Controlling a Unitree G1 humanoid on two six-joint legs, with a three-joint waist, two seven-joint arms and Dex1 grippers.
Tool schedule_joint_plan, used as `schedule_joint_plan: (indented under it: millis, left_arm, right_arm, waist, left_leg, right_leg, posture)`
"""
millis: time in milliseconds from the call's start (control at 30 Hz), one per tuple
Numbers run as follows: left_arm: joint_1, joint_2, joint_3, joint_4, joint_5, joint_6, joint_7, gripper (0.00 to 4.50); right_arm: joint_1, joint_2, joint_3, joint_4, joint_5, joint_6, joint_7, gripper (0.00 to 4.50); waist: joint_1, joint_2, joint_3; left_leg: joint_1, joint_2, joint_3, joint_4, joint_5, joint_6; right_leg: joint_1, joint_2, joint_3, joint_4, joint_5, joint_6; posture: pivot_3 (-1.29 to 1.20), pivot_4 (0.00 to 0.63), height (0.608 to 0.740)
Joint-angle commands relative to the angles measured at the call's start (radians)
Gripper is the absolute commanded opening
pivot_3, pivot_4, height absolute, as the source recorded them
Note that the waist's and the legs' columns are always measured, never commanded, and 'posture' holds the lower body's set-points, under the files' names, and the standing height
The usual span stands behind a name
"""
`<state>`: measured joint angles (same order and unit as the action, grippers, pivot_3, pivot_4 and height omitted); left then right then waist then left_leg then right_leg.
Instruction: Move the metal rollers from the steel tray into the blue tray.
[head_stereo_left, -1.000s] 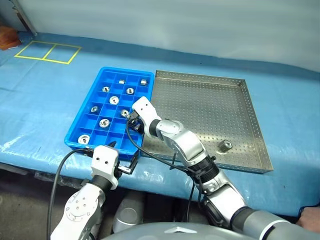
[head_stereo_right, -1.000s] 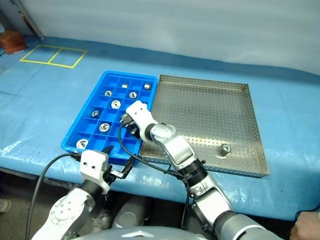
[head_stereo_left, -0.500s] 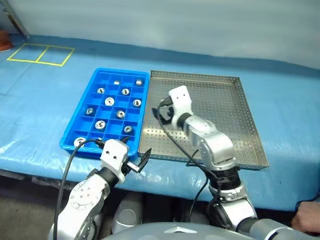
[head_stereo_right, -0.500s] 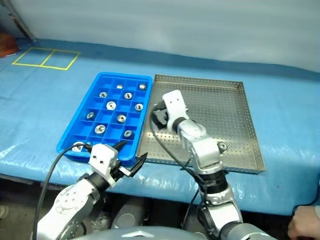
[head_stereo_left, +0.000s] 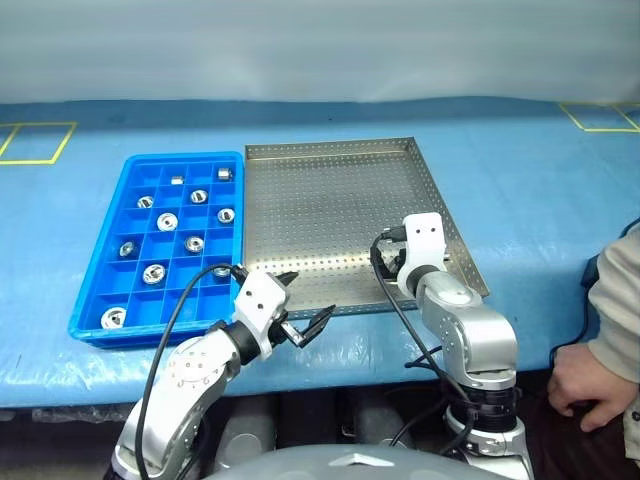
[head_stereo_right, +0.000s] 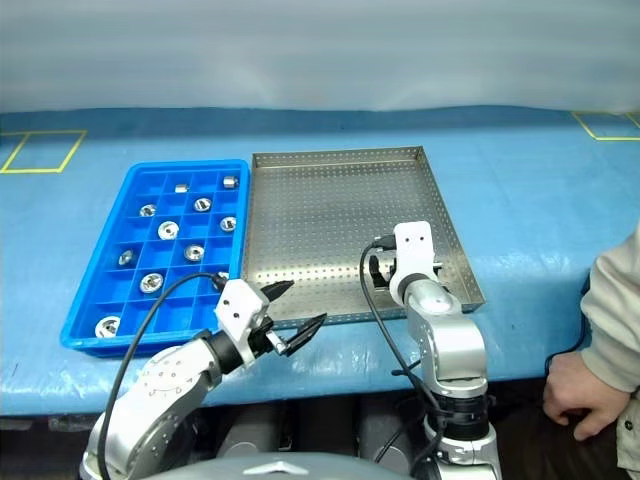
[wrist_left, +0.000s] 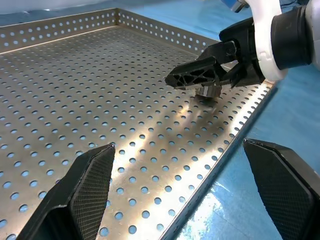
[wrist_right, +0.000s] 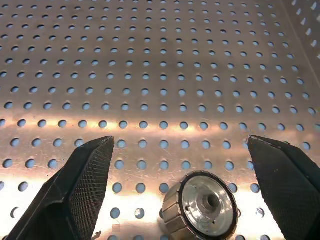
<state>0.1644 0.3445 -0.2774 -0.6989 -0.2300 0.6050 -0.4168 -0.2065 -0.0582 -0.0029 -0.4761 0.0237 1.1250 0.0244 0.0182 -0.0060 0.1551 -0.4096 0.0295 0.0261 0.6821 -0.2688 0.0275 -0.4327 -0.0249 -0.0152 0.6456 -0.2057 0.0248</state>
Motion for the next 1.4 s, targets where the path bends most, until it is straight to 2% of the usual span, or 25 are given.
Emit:
schedule_joint_plan:
  millis: [33, 267, 367, 467, 600, 767, 1000, 1167, 1400]
  left_arm:
    - [-0.014, 0.002, -0.007, -0.002, -0.015, -0.006, -0.011, 4.50]
    - [-0.012, -0.005, -0.005, -0.002, -0.010, -0.011, 0.012, 4.50]
    - [-0.008, -0.007, -0.001, -0.008, -0.008, -0.011, 0.025, 4.50]
    - [0.001, -0.013, 0.005, -0.014, -0.008, -0.013, 0.042, 4.50]
    - [0.030, -0.039, 0.022, -0.030, 0.021, -0.026, 0.110, 4.50]
    - [0.056, -0.110, 0.091, -0.054, 0.045, -0.057, 0.212, 4.50]
    - [0.088, -0.180, 0.171, -0.111, 0.082, -0.093, 0.320, 4.50]
    - [0.194, -0.242, 0.249, -0.181, 0.120, -0.134, 0.412, 4.50]
    - [0.376, -0.265, 0.283, -0.268, 0.137, -0.159, 0.439, 4.50]
  right_arm:
    - [0.013, -0.006, -0.015, -0.019, -0.007, -0.017, -0.014, 4.47]
    - [0.035, -0.016, -0.014, 0.017, -0.004, -0.029, -0.012, 4.47]
    - [0.027, -0.012, -0.009, 0.018, 0.003, -0.019, -0.005, 3.94]
    - [0.006, -0.010, 0.004, -0.002, 0.018, -0.002, 0.012, 2.93]
    - [-0.043, -0.066, 0.100, -0.055, 0.017, 0.034, 0.048, 1.67]
    - [-0.134, -0.073, 0.199, -0.076, 0.063, 0.046, 0.114, 1.66]
    - [-0.288, -0.033, 0.279, 0.047, 0.086, -0.043, 0.176, 1.66]
    - [-0.385, 0.045, 0.341, 0.194, 0.096, -0.164, 0.222, 1.66]
    - [-0.408, 0.126, 0.415, 0.359, 0.096, -0.318, 0.285, 1.66]
  waist:
    - [-0.002, 0.000, 0.000]
    - [-0.002, 0.000, 0.000]
    - [0.000, 0.000, 0.000]
    - [0.001, 0.000, 0.000]
    - [0.006, 0.000, 0.000]
    - [0.022, -0.001, 0.000]
    - [0.070, -0.001, 0.000]
    - [0.097, -0.001, 0.001]
    - [0.182, -0.002, 0.001]
  left_leg:
    - [0.000, 0.000, 0.001, 0.000, 0.000, 0.000]
    - [0.000, 0.000, 0.002, 0.000, 0.000, 0.001]
    - [0.000, 0.000, 0.002, 0.000, 0.000, 0.001]
    - [0.000, 0.000, 0.003, 0.000, 0.000, 0.001]
    - [0.000, 0.000, 0.003, 0.000, 0.000, 0.001]
    - [0.000, 0.000, 0.001, 0.000, 0.000, 0.001]
    - [0.000, -0.001, 0.000, 0.000, 0.000, 0.001]
    - [-0.001, -0.001, -0.001, 0.000, 0.000, 0.001]
    - [-0.002, -0.001, -0.003, -0.001, 0.000, 0.001]
  right_leg:
    - [0.000, 0.000, 0.001, 0.000, 0.000, 0.000]
    - [0.000, -0.001, 0.003, -0.001, 0.001, 0.002]
    - [0.000, -0.001, 0.003, -0.001, 0.001, 0.002]
    - [0.000, -0.001, 0.003, -0.001, 0.001, 0.002]
    - [0.000, -0.001, 0.004, -0.001, 0.001, 0.002]
    - [0.000, 0.000, 0.003, -0.001, 0.002, 0.003]
    - [0.000, -0.001, 0.001, -0.001, 0.004, 0.007]
    - [0.000, -0.001, 0.001, -0.002, 0.004, 0.007]
    - [0.000, -0.001, -0.003, -0.002, 0.003, 0.005]
  posture:
    - [0.07, 0.150, 0.740]
    - [0.09, 0.150, 0.740]
    - [0.12, 0.150, 0.740]
    - [0.14, 0.150, 0.740]
    - [0.19, 0.150, 0.740]
    - [0.26, 0.150, 0.740]
    - [0.38, 0.150, 0.740]
    - [0.47, 0.150, 0.740]
    - [0.60, 0.150, 0.740]
